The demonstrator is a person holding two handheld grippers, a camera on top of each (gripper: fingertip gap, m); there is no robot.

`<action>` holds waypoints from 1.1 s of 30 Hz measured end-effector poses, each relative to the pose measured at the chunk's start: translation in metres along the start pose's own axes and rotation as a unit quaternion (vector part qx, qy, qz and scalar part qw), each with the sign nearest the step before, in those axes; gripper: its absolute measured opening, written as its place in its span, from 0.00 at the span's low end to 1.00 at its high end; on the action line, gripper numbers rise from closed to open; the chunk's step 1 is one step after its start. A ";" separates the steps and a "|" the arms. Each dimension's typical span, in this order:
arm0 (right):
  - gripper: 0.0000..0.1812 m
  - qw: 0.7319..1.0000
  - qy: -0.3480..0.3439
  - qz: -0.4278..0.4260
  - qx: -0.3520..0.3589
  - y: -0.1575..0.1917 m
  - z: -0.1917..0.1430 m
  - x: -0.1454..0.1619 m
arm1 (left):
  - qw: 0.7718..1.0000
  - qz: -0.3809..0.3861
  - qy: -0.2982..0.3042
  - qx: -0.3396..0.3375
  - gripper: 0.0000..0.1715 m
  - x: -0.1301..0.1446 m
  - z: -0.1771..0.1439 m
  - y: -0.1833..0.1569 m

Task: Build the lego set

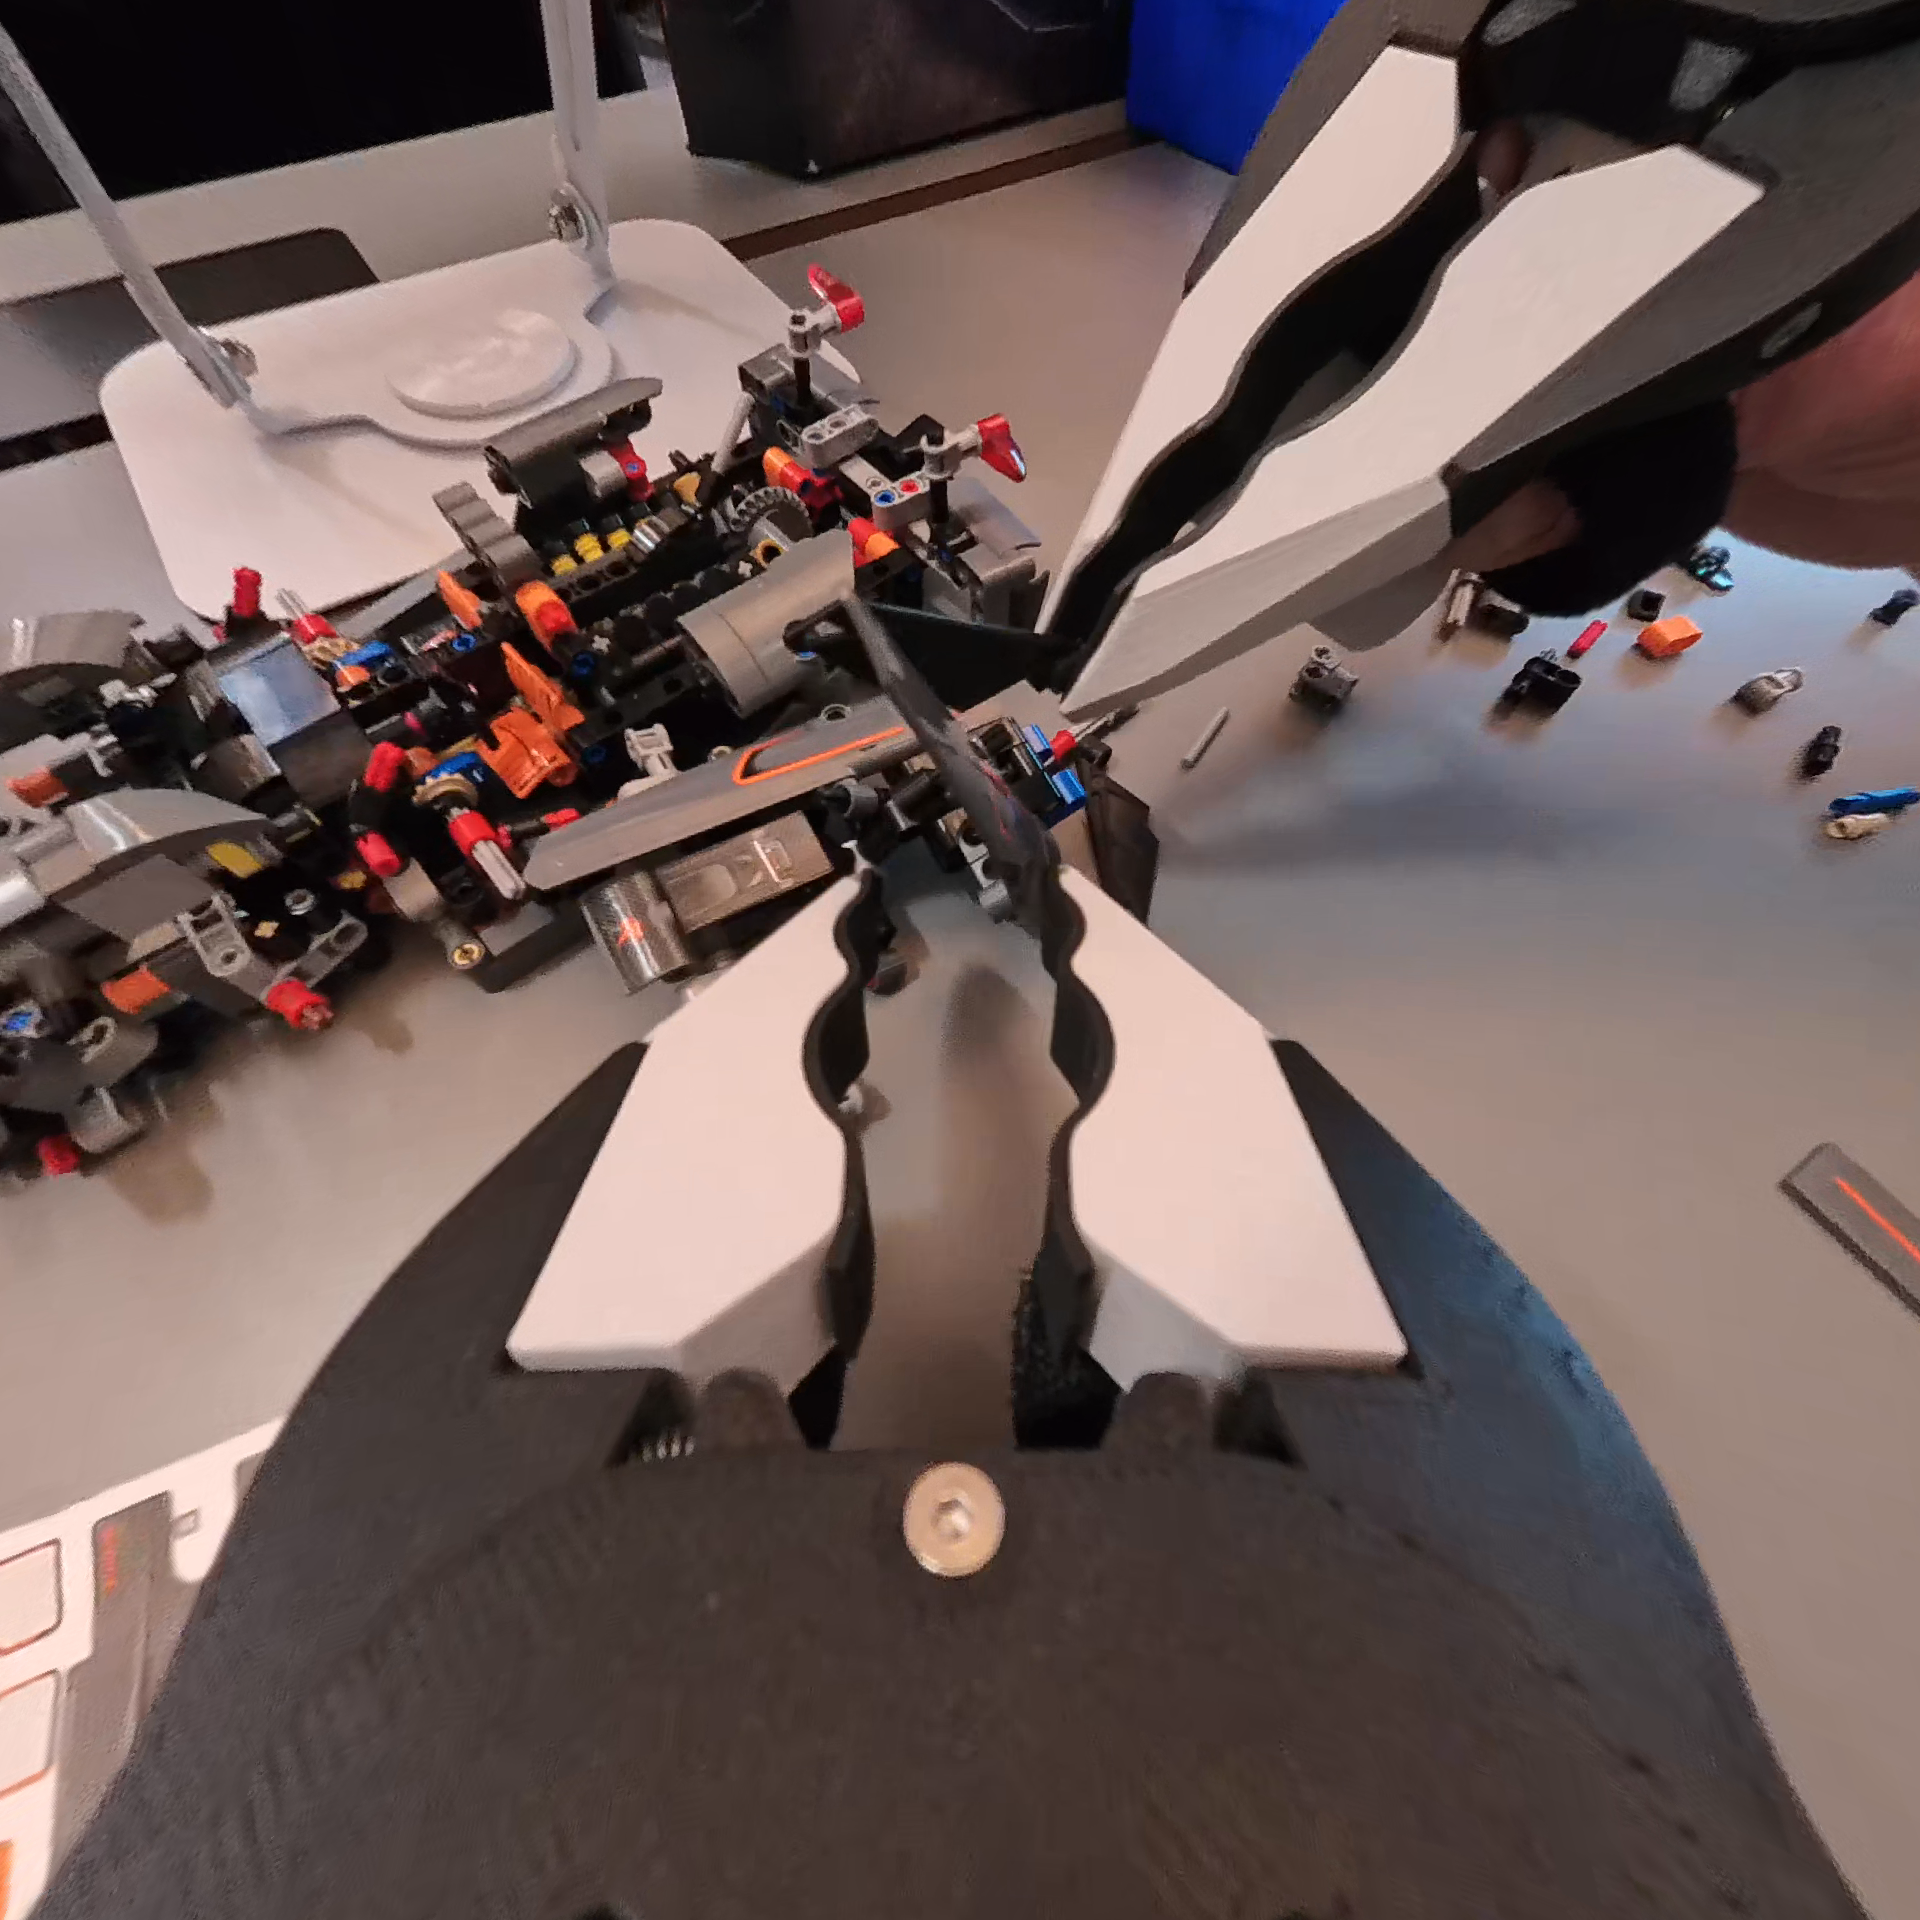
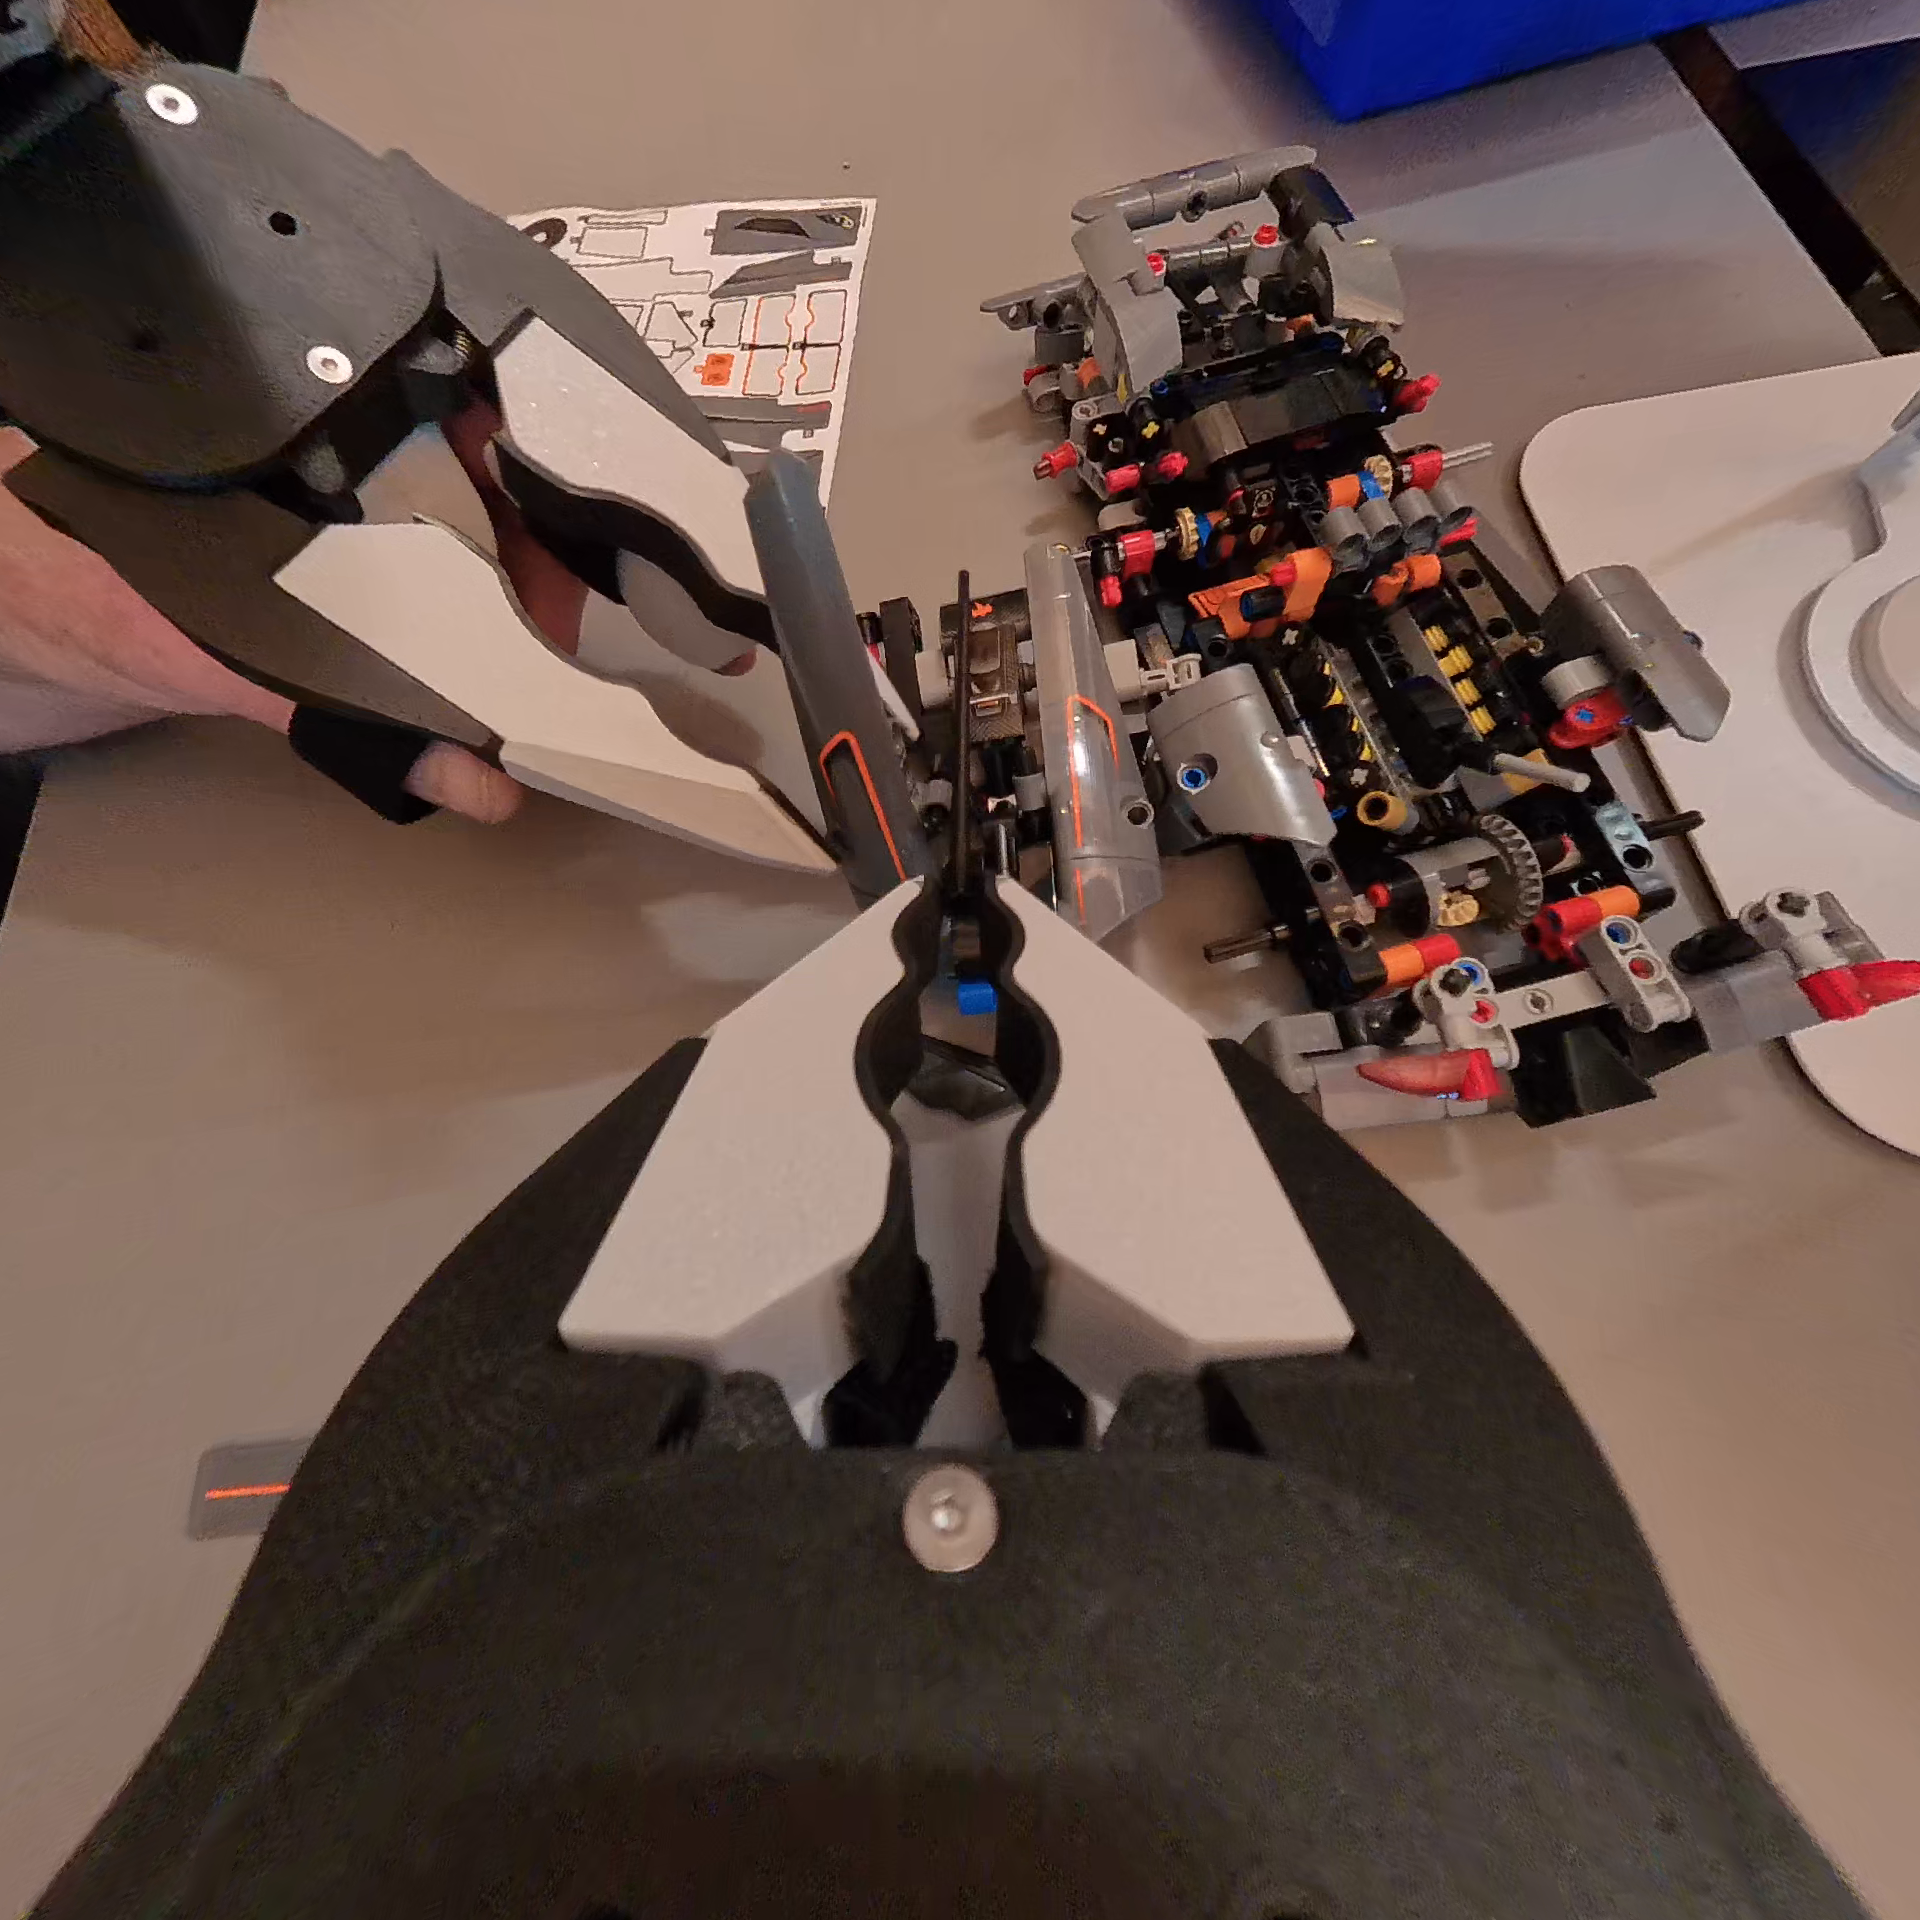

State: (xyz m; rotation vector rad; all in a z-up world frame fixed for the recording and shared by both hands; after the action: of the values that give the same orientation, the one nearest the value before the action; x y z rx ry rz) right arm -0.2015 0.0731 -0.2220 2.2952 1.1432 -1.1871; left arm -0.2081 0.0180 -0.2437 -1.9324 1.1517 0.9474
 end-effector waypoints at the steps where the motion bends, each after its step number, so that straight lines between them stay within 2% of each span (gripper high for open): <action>1: 0.03 1.000 0.000 0.002 0.000 -0.001 0.001 0.001 | 1.000 -0.004 0.003 0.001 0.18 0.001 0.003 0.000; 5: 0.02 1.000 -0.009 0.010 -0.001 -0.003 0.002 0.003 | 1.000 -0.022 0.000 0.008 0.19 -0.004 0.009 0.002; 9: 0.02 1.000 -0.018 0.016 -0.002 -0.005 0.003 0.004 | 0.999 -0.022 0.016 0.019 0.17 -0.002 0.016 -0.002; 15: 0.02 0.999 -0.026 0.023 -0.008 -0.005 0.007 0.006 | 0.999 -0.031 0.004 0.037 0.11 -0.006 0.016 -0.005; 22: 0.02 0.999 -0.029 0.017 -0.008 -0.003 0.004 0.000 | 0.999 -0.020 0.001 0.040 0.11 -0.008 0.016 -0.006; 33: 0.02 1.000 0.014 -0.012 0.009 0.002 0.001 0.000 | 0.999 0.021 0.003 0.027 0.10 -0.010 0.017 -0.008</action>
State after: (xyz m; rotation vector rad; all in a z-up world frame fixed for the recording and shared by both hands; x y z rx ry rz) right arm -0.2008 0.0716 -0.2227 2.3256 1.1791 -1.1819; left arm -0.2076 0.0390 -0.2423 -1.8760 1.2133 0.9251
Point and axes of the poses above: each gripper's, where its closed fingertips meet, z out along the fingers, x out of its underside, y = z × x across the jaws, the point moved 2 cm from there along -z, back along the fingers, and after that the axes turned 11 degrees about -z, right-handed, at the moved point
